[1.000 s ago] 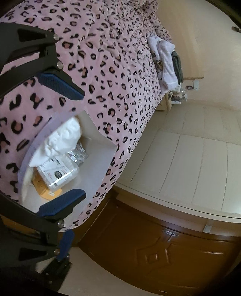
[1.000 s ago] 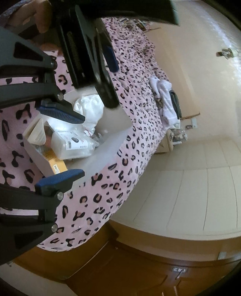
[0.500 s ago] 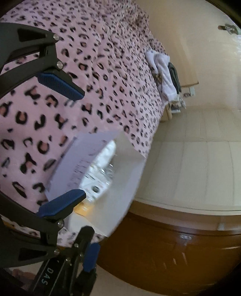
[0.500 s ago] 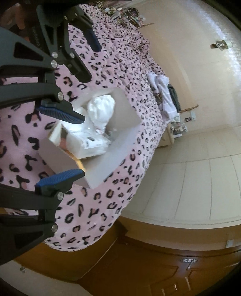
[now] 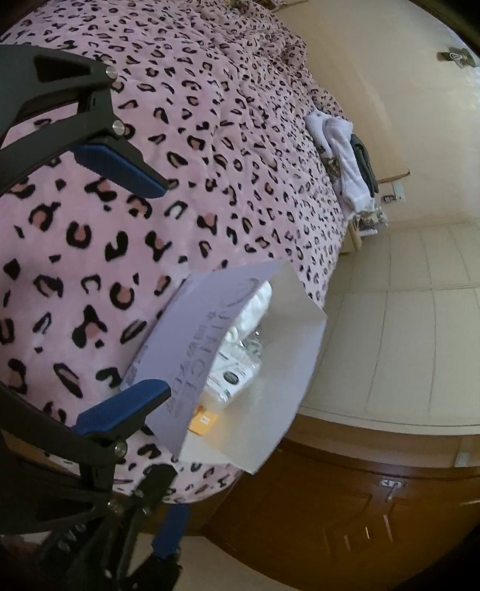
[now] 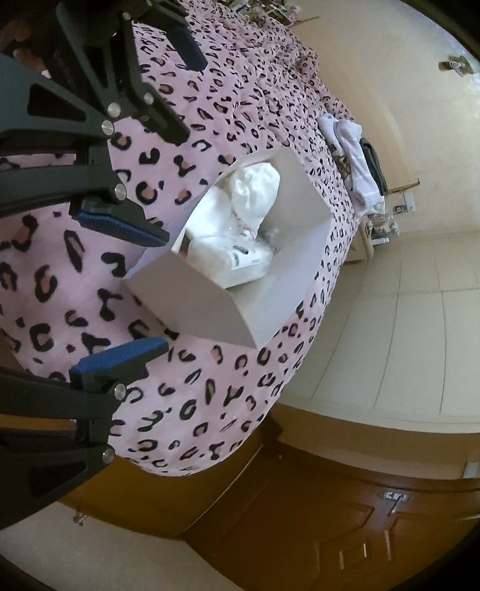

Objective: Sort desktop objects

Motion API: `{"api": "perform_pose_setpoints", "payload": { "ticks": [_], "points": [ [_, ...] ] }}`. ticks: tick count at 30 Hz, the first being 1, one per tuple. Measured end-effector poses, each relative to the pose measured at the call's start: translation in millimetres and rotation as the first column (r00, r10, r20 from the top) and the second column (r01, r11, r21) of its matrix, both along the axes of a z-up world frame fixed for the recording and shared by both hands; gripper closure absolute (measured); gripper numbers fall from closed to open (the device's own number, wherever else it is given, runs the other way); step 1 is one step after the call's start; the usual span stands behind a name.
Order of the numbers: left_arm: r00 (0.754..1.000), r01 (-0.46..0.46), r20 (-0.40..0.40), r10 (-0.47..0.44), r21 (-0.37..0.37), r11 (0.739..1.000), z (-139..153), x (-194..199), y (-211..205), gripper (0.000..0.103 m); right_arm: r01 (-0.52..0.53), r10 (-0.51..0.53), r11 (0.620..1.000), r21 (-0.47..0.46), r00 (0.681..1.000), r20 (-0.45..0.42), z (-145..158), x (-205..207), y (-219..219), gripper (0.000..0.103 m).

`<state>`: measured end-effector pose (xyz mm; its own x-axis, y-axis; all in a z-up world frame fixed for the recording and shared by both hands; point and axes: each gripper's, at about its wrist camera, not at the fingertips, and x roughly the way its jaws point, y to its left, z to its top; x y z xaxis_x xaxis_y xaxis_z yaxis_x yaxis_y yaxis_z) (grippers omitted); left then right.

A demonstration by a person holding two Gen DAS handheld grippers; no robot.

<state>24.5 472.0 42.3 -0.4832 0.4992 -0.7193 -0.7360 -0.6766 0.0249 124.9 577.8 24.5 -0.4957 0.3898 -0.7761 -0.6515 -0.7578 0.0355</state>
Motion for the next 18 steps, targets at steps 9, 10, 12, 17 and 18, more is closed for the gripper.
{"api": "perform_pose_setpoints", "payload": {
  "ticks": [9, 10, 12, 17, 18],
  "points": [
    [0.997, 0.001, -0.083, -0.004, -0.045, 0.999, 11.7, 4.9, 16.6, 0.000, 0.023, -0.023, 1.000, 0.017, 0.999, 0.032, -3.4, -1.5, 7.4, 0.050],
    [0.996, 0.001, -0.084, -0.005, -0.049, 0.999, 11.6, 4.8, 18.0, 0.000, 0.025, -0.026, 0.999, 0.020, 0.999, 0.036, -3.6, -2.1, 8.0, 0.050],
    [0.996, 0.000, -0.086, -0.005, -0.055, 0.999, 11.2, 4.6, 20.7, 0.000, 0.029, -0.030, 0.999, 0.023, 0.999, 0.040, -4.2, -2.5, 9.1, 0.050],
    [0.997, 0.003, -0.078, -0.008, -0.058, 0.998, 9.4, 3.6, 24.1, 0.000, 0.036, -0.037, 0.999, 0.027, 0.998, 0.047, -5.1, -2.8, 11.9, 0.050],
    [0.997, 0.004, -0.076, -0.009, -0.057, 0.998, 9.0, 3.6, 24.6, 0.000, 0.038, -0.039, 0.999, 0.028, 0.998, 0.048, -5.1, -2.8, 12.5, 0.050]
  ]
}}
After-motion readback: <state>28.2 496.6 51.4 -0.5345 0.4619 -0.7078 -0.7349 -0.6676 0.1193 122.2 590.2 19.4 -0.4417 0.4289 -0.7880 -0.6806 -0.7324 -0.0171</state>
